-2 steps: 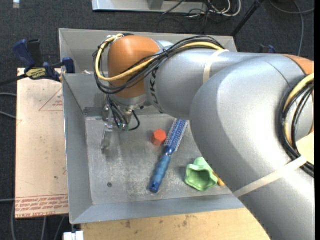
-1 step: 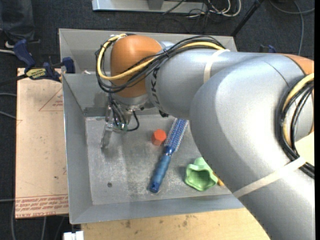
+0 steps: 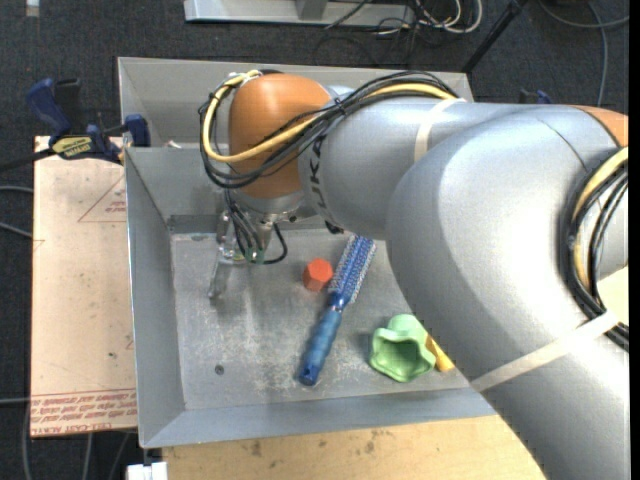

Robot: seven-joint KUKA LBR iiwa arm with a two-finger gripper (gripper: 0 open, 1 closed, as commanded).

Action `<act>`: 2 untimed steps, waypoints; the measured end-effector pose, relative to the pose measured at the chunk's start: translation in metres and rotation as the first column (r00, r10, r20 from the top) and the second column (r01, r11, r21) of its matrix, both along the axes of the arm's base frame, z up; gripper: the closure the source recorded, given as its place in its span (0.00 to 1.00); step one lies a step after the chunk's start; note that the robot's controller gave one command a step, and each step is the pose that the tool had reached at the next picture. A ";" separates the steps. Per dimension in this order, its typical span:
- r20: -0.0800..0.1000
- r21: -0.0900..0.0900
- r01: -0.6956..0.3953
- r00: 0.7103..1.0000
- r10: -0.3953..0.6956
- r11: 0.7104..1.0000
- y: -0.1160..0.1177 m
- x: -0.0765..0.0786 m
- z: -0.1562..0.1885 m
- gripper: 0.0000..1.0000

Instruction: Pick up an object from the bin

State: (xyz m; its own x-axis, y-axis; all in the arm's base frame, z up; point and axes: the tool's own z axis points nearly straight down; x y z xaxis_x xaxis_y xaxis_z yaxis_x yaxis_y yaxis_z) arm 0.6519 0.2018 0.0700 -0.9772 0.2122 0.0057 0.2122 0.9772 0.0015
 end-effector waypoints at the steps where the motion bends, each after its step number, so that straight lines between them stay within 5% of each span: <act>1: 0.006 -0.002 -0.165 0.986 0.165 0.986 -0.035 0.002 0.000 0.00; 2: 0.007 -0.001 -0.165 0.986 0.165 0.986 -0.034 0.003 0.000 1.00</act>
Offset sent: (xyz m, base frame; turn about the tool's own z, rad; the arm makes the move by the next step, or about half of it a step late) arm 0.0018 -0.0345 0.0000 -0.1676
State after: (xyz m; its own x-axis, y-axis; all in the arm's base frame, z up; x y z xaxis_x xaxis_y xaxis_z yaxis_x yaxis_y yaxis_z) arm 0.6545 0.1677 0.0705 -0.9988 0.0482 -0.0018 0.0482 0.9988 0.0021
